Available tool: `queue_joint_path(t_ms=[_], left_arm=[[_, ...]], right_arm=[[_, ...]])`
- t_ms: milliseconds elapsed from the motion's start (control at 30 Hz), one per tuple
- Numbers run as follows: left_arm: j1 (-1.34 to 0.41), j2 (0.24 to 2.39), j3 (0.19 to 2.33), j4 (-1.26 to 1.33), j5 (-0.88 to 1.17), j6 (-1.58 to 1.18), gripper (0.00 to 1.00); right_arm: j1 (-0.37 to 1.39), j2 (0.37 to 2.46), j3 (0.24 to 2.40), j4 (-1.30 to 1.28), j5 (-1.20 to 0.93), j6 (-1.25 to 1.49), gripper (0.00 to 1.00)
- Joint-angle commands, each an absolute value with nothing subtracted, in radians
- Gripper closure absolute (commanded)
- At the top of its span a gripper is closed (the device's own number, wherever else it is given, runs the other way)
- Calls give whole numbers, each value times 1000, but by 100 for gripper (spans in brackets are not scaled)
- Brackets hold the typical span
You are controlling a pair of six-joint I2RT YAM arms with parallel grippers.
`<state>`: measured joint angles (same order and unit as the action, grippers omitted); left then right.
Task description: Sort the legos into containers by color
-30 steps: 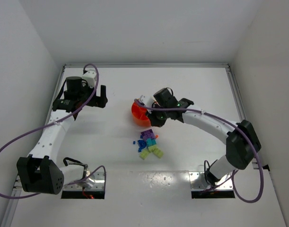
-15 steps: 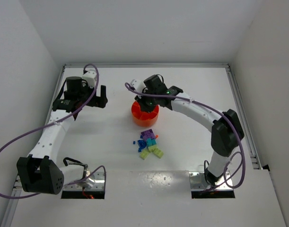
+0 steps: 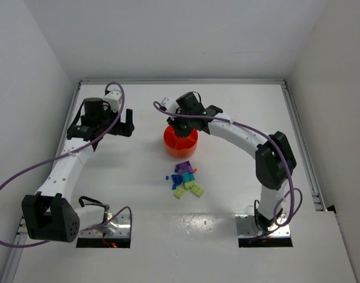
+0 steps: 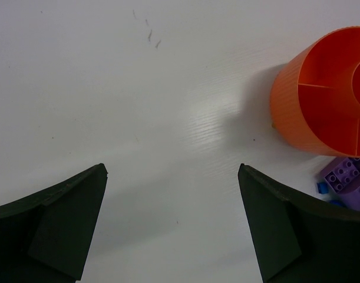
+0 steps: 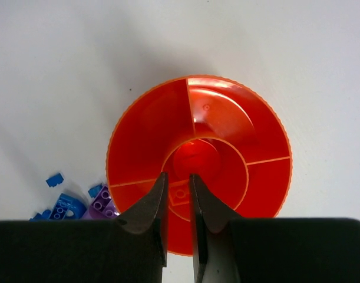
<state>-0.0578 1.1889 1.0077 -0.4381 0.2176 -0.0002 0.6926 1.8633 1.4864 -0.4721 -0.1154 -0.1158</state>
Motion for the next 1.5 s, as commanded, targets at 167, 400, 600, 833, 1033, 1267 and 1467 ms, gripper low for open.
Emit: queue_joint_path(t_ms=[167,400,600,833,1033,1267,1467], left_arm=[[-46,1157,1006,-397,227,11,0],[-46,1167,1015,-397,227,11,0],[-46,1167,1026,-397,227,11,0],[-46,1167,1035,-397,236,31,0],[-46,1167,1045,-397,245,31,0],[-46,1167,1054,-397,245,31,0],[-46,1167,1054,-397,236,31,0]], right_arm=[[675,1870,1525,-431,-81,-120,75],[675,1847,1525,-431,-63,-110,57],[666,1680,1442,-468,-147,-141,70],[655,1506,1143,-612,-225,-236,78],[669,1451,911,-505,-258,-203,78],[669,1560,873,-408,-235,-183,78],[678,1632,882,-388,-245,-183,75]])
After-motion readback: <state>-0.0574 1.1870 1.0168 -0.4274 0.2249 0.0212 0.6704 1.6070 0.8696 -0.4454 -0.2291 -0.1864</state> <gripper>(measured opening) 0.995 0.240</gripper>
